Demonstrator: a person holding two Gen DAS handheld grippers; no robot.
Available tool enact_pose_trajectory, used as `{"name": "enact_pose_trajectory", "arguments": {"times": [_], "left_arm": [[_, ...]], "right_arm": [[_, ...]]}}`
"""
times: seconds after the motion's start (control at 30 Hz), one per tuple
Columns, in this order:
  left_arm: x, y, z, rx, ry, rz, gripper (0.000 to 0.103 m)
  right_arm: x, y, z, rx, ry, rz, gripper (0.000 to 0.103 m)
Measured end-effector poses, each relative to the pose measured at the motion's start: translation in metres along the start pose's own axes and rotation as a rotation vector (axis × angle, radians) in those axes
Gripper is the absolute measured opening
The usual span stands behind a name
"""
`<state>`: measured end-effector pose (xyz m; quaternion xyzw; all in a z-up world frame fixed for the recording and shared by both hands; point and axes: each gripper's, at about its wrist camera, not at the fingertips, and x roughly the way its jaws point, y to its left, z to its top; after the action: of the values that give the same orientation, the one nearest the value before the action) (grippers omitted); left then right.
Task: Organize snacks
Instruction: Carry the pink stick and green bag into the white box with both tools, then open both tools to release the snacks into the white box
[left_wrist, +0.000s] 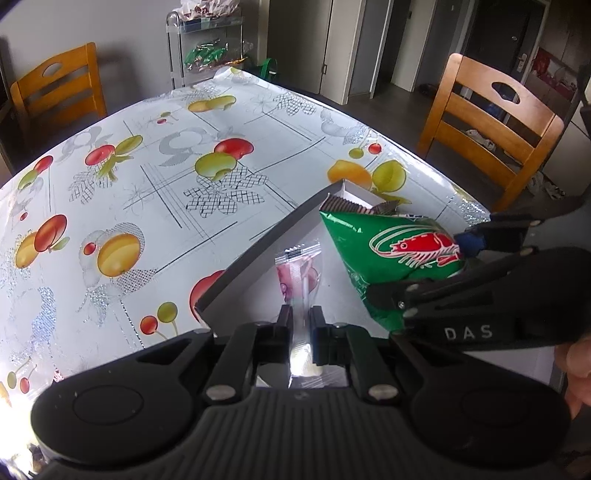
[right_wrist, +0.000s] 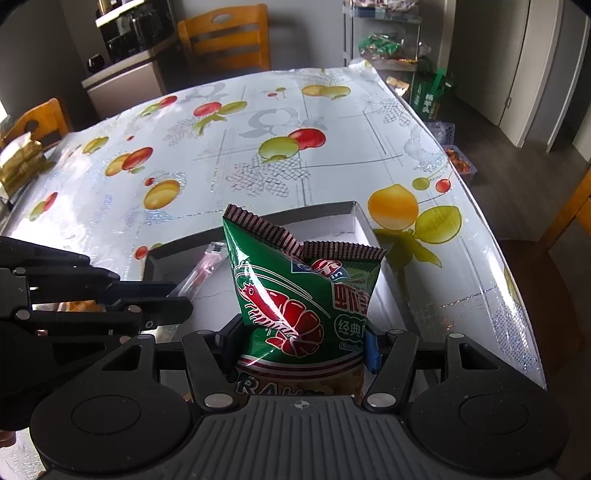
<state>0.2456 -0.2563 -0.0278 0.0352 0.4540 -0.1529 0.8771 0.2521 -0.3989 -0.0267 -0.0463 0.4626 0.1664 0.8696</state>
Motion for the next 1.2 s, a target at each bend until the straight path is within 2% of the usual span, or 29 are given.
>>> {"name": "enact_pose_trajectory", "arguments": {"times": [0.13,0.2,0.27,0.37,0.6,0.83,1.03,1.2], "left_arm": [[0.003,0.002,-0.001,-0.008,0.003,0.008,0.007],[0.003,0.003,-0.001,-0.013,0.001,0.013,0.013],[0.002,0.005,-0.002,-0.021,-0.008,0.022,0.023],[-0.002,0.010,-0.004,-0.037,-0.022,0.014,0.030],[-0.017,0.012,-0.004,-0.053,-0.055,0.011,0.035],[-0.038,0.016,-0.012,-0.078,-0.088,0.015,0.046],[-0.059,0.025,-0.025,-0.097,-0.115,0.038,0.052],[-0.075,0.035,-0.041,-0.107,-0.116,0.054,0.053]], "right_arm": [[0.001,0.000,0.000,-0.002,0.001,-0.007,0.063],[-0.001,-0.001,0.000,0.003,-0.001,-0.008,0.064],[-0.003,-0.001,-0.001,0.004,-0.008,-0.018,0.067],[-0.007,-0.002,-0.003,0.013,-0.019,-0.026,0.073],[-0.020,0.000,-0.004,0.017,-0.054,-0.037,0.078],[-0.040,0.006,-0.002,0.028,-0.117,-0.044,0.083],[-0.056,0.024,0.003,0.004,-0.175,-0.029,0.084],[-0.063,0.046,0.001,-0.024,-0.190,0.000,0.085]]}}
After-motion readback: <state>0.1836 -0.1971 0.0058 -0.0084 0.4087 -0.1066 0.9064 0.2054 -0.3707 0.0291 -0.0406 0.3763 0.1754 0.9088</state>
